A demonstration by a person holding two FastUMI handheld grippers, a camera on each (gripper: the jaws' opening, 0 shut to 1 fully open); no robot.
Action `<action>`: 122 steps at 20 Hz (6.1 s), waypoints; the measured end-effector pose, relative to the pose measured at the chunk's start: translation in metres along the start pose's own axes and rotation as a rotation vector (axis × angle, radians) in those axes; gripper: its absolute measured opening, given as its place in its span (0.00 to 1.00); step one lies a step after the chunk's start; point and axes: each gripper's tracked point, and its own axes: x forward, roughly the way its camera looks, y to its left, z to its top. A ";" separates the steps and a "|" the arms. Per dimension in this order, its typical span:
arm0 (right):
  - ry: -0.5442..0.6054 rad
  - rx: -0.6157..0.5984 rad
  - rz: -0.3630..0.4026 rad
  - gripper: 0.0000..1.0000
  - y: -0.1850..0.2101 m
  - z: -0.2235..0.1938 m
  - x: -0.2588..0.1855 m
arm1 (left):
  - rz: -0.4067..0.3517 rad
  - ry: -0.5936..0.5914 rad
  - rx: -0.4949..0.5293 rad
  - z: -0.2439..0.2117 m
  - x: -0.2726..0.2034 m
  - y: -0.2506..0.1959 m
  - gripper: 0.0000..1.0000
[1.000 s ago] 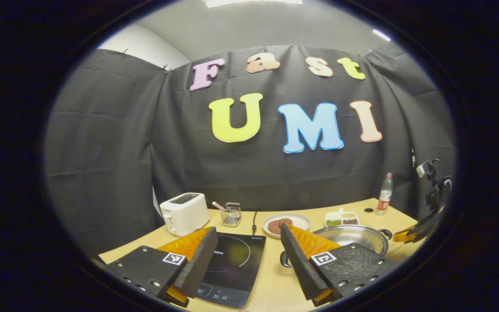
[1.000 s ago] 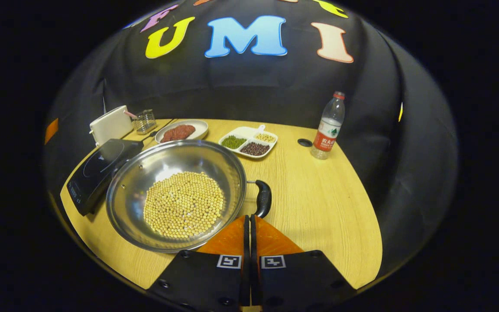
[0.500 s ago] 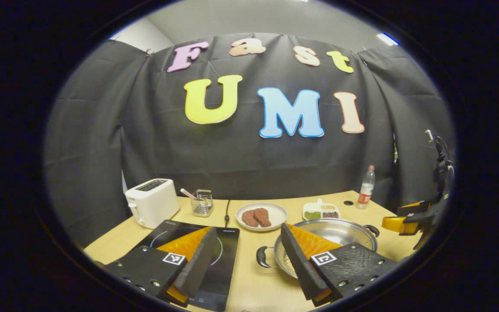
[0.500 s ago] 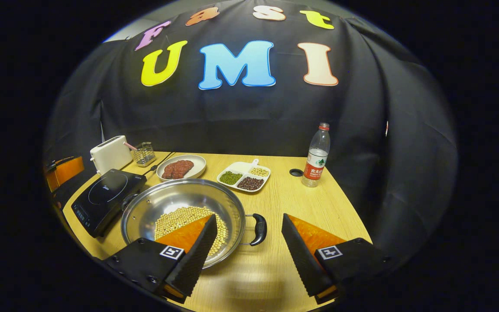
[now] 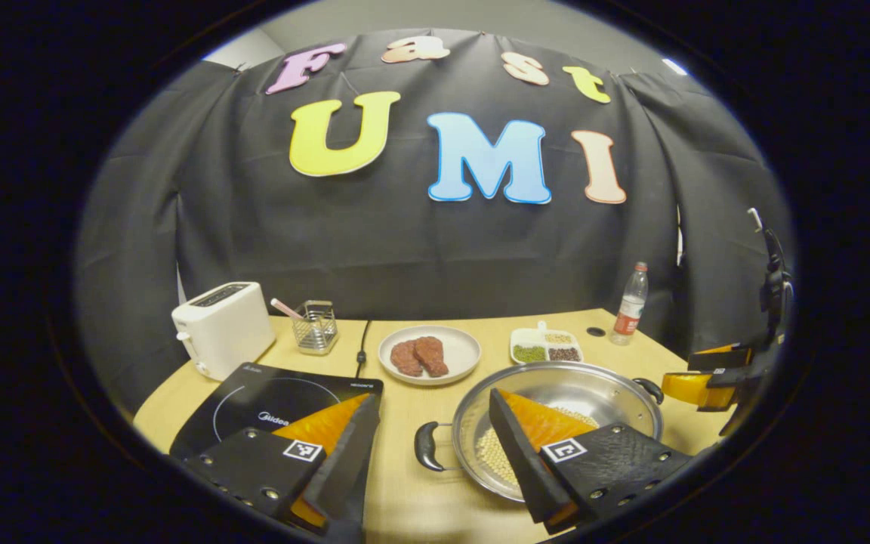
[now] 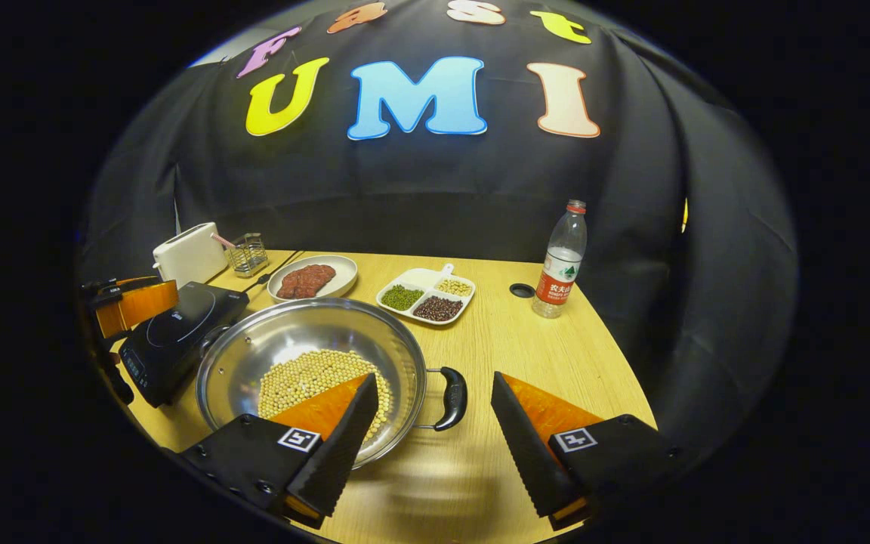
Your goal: First push the handle of the pot to place it horizontally, then grasp the pot with both hands and set it on the induction cooktop.
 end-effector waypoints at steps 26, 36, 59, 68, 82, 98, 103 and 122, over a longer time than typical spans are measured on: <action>0.180 0.068 0.023 0.90 -0.004 -0.041 0.067 | 0.013 0.329 -0.071 -0.104 0.072 -0.002 0.89; 0.198 0.116 0.027 0.49 0.002 -0.040 0.067 | 0.034 0.331 -0.068 -0.103 0.072 -0.003 0.56; 0.136 0.179 -0.071 0.47 0.092 0.000 0.000 | -0.064 0.250 -0.034 -0.040 0.028 0.087 0.52; 0.120 0.172 -0.059 0.47 0.149 0.018 -0.001 | -0.046 0.225 -0.046 -0.031 0.017 0.151 0.53; 0.125 0.158 -0.007 0.47 0.236 0.033 0.023 | 0.012 0.210 -0.048 -0.032 0.015 0.253 0.52; 0.161 0.151 0.036 0.47 0.308 0.043 0.061 | 0.058 0.221 -0.034 -0.039 0.029 0.343 0.52; 0.176 0.153 0.049 0.47 0.324 0.040 0.069 | 0.078 0.228 -0.033 -0.043 0.032 0.362 0.52; 0.077 0.149 0.030 0.74 0.336 0.050 0.068 | 0.188 0.147 -0.028 -0.043 0.036 0.389 0.72</action>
